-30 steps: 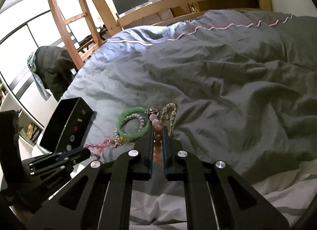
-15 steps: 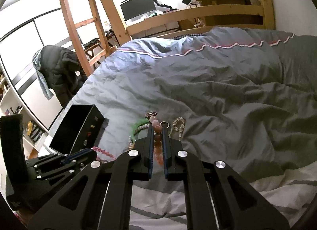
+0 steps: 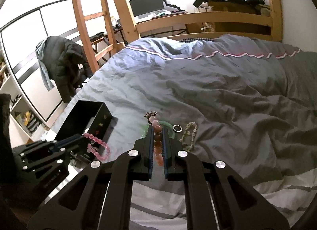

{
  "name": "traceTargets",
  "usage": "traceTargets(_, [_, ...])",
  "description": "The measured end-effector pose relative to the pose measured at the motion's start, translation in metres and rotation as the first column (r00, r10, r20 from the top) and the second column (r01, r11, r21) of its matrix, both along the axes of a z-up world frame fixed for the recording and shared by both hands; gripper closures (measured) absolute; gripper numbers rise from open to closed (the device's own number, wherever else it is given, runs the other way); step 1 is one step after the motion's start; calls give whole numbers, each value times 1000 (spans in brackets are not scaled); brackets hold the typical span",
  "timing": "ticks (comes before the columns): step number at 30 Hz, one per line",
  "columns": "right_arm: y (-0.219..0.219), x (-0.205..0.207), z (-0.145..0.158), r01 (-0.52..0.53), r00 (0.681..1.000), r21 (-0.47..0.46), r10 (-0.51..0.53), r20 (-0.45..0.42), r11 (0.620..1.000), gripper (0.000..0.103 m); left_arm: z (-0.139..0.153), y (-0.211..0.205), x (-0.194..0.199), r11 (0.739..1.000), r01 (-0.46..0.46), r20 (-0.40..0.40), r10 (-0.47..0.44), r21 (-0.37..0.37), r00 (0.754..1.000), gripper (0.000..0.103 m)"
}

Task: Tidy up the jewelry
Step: 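Carry the pink bracelet into the black box and open the left tool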

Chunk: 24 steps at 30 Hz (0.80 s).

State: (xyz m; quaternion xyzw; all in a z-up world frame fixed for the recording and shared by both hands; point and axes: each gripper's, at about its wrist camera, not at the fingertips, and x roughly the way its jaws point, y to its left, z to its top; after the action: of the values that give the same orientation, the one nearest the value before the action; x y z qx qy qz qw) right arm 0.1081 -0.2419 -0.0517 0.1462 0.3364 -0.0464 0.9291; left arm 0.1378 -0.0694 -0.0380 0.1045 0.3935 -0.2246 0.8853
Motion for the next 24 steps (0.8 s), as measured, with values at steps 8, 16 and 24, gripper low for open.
traceTargets(8, [32,17,3,-51,999,-19,51,1,999,94,12,25,11,998,-62,45,61,24,997,95])
traceTargets(16, [65,40,8,-110,994,-30,110,10,993,94,16,67,35,986,-164,42,164,4,986,95])
traceTargets(24, [96,64,10,-169,985,-13,169,25,986,94,8,106,57,973,-225,-34,223,-58,974,95])
